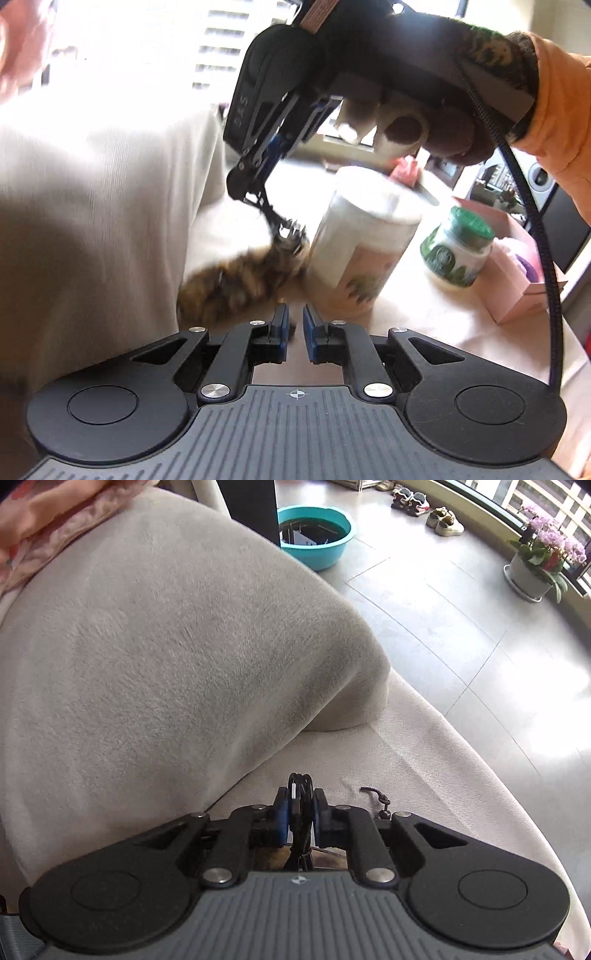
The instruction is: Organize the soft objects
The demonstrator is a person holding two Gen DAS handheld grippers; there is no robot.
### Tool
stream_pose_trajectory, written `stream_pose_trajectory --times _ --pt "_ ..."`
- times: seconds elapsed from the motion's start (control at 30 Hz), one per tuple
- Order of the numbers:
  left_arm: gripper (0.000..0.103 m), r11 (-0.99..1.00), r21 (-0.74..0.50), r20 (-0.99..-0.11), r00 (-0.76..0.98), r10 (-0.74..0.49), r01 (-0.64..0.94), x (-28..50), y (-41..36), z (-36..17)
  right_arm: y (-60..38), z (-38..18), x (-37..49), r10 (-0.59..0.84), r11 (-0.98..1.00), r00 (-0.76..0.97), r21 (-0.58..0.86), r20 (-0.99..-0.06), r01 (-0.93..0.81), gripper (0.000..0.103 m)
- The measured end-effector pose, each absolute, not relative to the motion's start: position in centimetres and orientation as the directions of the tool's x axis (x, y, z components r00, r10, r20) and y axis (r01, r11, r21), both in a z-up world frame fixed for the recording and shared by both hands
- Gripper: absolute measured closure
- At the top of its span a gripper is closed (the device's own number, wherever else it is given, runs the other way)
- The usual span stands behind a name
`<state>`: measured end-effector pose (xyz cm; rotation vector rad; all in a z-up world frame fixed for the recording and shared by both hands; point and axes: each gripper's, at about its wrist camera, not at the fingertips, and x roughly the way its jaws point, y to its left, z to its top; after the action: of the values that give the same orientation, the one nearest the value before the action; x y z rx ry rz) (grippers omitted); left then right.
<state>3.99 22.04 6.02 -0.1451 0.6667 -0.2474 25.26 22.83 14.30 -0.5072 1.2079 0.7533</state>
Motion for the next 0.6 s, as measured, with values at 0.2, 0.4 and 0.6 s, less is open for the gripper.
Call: stream_pose_trajectory --times 0.2,0.4,0.6 --pt "0.087 0.969 -0.069 -0.646 0.729 -0.225 0.239 6.7 20.5 8.0 18.5 19.1 24.7 0.348 0.683 0.212 0.092 -0.913 -0.724 0.091" --pt "0.086 0.961 0.074 -0.727 0.674 -0.132 0.268 11.3 18.6 8.2 13.2 19.6 23.2 0.429 0.68 0.236 0.14 -0.872 -0.719 0.091" --pt "0.083 0.928 0.135 -0.826 0.556 -0.088 0.347 15.2 18.1 5.8 8.7 18.8 22.3 0.479 0.686 0.24 0.189 -0.844 -0.702 0.091"
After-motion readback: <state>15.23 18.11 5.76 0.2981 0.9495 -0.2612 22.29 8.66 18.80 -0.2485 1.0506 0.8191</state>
